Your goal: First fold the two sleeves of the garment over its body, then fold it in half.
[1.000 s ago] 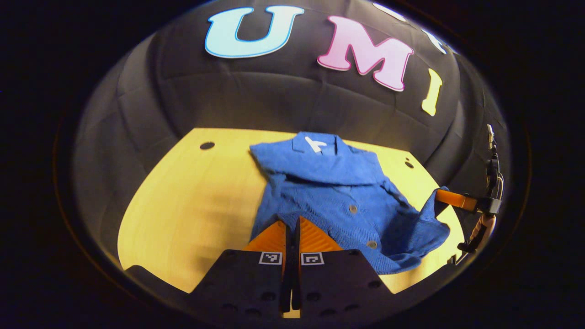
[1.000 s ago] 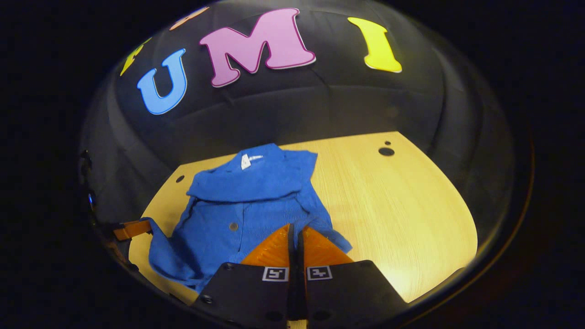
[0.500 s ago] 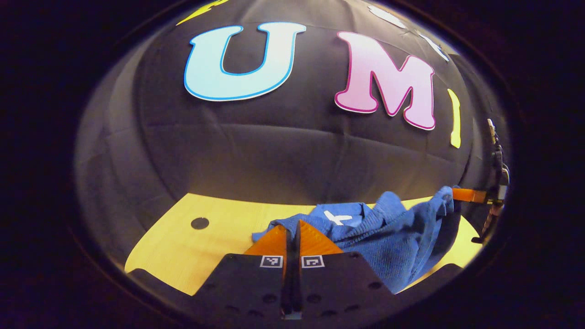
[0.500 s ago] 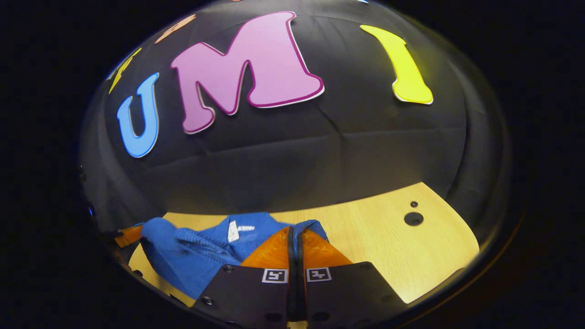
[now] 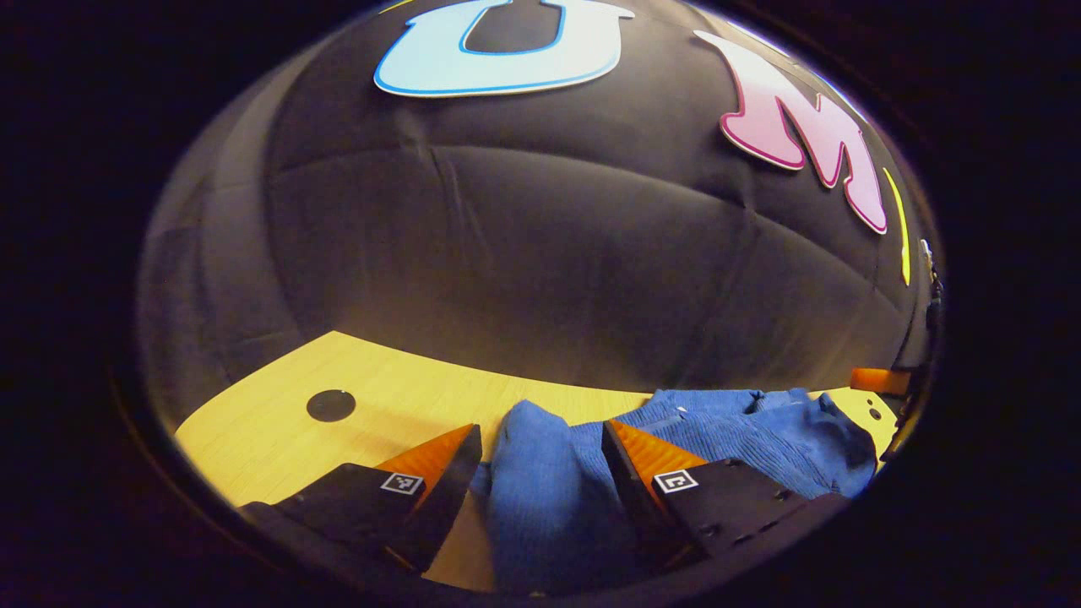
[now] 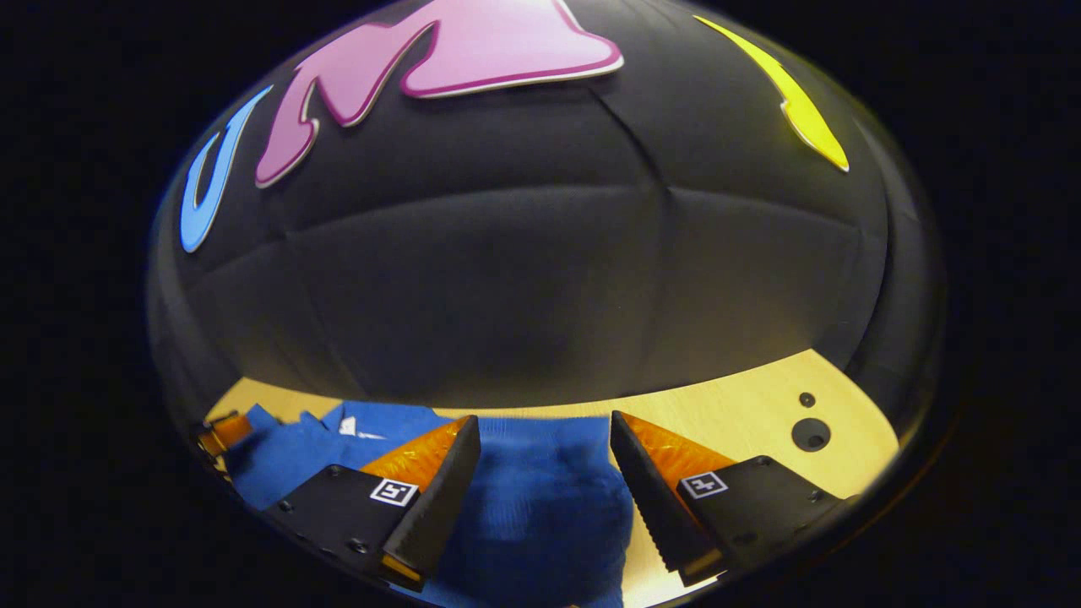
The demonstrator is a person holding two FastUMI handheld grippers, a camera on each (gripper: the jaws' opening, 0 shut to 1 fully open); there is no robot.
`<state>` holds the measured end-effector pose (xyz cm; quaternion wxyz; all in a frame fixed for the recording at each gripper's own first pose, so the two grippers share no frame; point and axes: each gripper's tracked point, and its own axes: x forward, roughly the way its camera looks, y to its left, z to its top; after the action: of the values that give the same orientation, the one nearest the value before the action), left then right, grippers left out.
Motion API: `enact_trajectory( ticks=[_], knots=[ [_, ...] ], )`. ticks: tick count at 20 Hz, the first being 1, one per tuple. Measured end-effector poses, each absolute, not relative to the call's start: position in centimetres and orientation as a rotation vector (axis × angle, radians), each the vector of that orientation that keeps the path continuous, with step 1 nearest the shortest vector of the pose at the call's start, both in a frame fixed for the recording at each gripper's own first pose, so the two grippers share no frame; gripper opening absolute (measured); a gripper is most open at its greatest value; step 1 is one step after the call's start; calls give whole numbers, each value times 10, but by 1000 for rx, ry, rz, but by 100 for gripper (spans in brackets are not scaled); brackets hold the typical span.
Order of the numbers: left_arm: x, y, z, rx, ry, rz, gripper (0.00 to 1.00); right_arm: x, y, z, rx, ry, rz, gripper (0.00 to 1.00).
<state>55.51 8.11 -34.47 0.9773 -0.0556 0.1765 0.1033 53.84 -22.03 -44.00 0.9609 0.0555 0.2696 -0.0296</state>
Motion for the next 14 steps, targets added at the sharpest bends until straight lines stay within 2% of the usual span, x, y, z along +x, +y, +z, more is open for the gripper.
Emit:
enact_trajectory(
  ticks=[2, 4, 8, 9, 10, 13, 14],
  knots=[
    [541, 80, -331, -128, 364, 217, 80, 528, -214, -427, 95, 535, -42, 98],
    [519, 72, -316, -137, 391, 214, 83, 514, -208, -398, 96, 484, -29, 98],
    [468, 45, -255, -119, 296, 179, 84, 473, -204, -342, 44, 390, -18, 98],
    [452, 38, -243, -112, 284, 172, 84, 459, -201, -328, 38, 372, -15, 93],
    [435, 30, -229, -109, 272, 164, 84, 446, -197, -312, 40, 351, -11, 98],
    [385, 3, -181, -124, 190, 128, 84, 398, -190, -264, 35, 306, -14, 97],
    [367, -4, -162, -118, 144, 114, 83, 381, -190, -247, 17, 291, -18, 92]
  ],
)
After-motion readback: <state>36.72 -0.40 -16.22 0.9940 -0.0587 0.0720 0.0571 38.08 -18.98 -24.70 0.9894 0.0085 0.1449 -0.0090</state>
